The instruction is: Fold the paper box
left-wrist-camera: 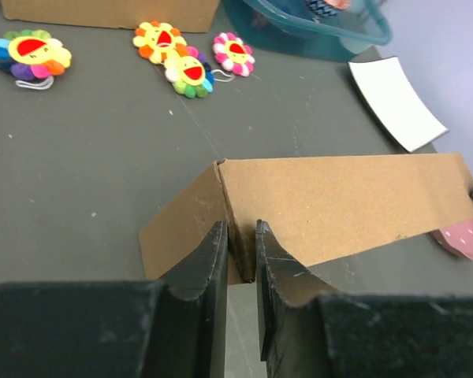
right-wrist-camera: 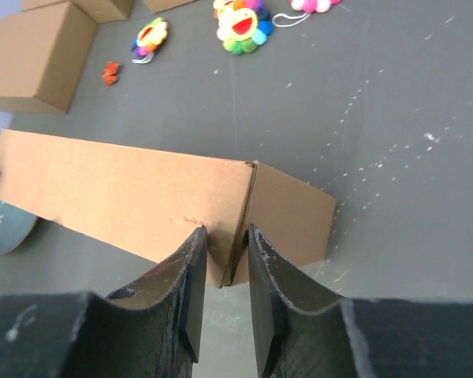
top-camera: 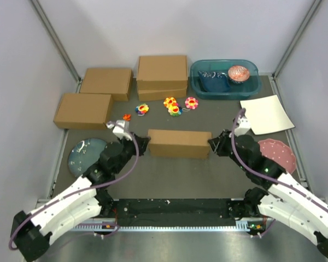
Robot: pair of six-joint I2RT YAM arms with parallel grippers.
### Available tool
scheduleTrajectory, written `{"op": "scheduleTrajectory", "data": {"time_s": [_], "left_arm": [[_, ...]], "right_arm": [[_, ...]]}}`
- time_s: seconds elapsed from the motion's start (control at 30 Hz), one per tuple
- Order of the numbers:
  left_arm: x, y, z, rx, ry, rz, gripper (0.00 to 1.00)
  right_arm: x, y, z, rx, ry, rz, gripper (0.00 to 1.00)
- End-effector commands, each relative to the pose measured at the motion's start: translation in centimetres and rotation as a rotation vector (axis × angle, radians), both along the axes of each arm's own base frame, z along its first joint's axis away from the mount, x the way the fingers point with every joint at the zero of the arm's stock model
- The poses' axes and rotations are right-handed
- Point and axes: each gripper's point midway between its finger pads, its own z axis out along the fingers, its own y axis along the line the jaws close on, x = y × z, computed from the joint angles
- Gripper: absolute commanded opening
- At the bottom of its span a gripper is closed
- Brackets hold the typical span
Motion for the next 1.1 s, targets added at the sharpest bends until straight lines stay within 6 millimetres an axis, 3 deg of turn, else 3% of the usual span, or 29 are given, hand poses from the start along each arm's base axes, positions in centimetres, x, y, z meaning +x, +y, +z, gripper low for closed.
{"op": "scheduleTrajectory", "data": {"time_s": [0.0, 0.13, 0.17, 0.2, 0.23, 0.27, 0.37, 0.43, 0.53, 0.63, 0.8, 0.87, 0.97, 1.07], "left_arm": [[-5.7, -2.0, -3.4, -0.02, 0.053, -0.241, 0.16], [-9.8, -2.5, -5.1, 0.022, 0.062, -0.353, 0.15], [-10.1, -2.3, -5.1, 0.012, 0.062, -0.344, 0.23], [-10.2, -1.4, -4.6, -0.03, 0.065, -0.286, 0.3], [-10.1, -0.9, -4.2, -0.057, 0.061, -0.26, 0.36], [-10.0, -0.2, -2.7, -0.117, 0.029, -0.227, 0.47], [-8.9, 2.2, -0.6, -0.212, -0.026, -0.092, 0.59], [-8.1, 3.4, 0.3, -0.229, -0.061, -0.019, 0.64], [-7.8, 4.0, 0.1, -0.192, -0.037, 0.022, 0.7], [-7.5, 3.4, -2.1, -0.13, 0.047, 0.031, 0.72], [-9.1, 0.6, -7.9, -0.041, 0.281, -0.055, 0.73], [-9.9, 0.1, -10.3, 0.003, 0.369, -0.08, 0.74], [-10.9, -0.8, -12.6, 0.032, 0.453, -0.124, 0.74], [-11.0, -1.7, -13.4, 0.022, 0.462, -0.156, 0.73]], "right_arm": [[-4.3, 1.1, -4.4, 0.027, 0.126, 0.158, 0.24], [-7.0, 1.3, -4.9, 0.09, 0.127, 0.24, 0.25], [-7.3, 1.2, -4.7, 0.105, 0.116, 0.242, 0.3], [-7.3, 1.0, -4.3, 0.132, 0.108, 0.222, 0.41], [-7.5, 0.7, -3.0, 0.178, 0.062, 0.218, 0.46], [-7.5, 0.5, -2.2, 0.203, 0.038, 0.208, 0.58], [-7.4, -0.2, 0.4, 0.27, -0.025, 0.181, 0.73], [-7.4, -0.4, 1.5, 0.278, -0.042, 0.173, 0.75], [-7.0, -0.7, 1.5, 0.252, -0.037, 0.147, 0.77], [-6.6, -0.9, -1.0, 0.195, 0.035, 0.111, 0.77], [-7.2, -0.1, -7.5, 0.084, 0.258, 0.103, 0.78], [-7.6, 0.1, -9.0, 0.073, 0.318, 0.101, 0.78], [-8.1, 0.3, -11.2, 0.064, 0.375, 0.107, 0.77], [-8.3, 0.5, -12.6, 0.076, 0.393, 0.101, 0.72]]}}
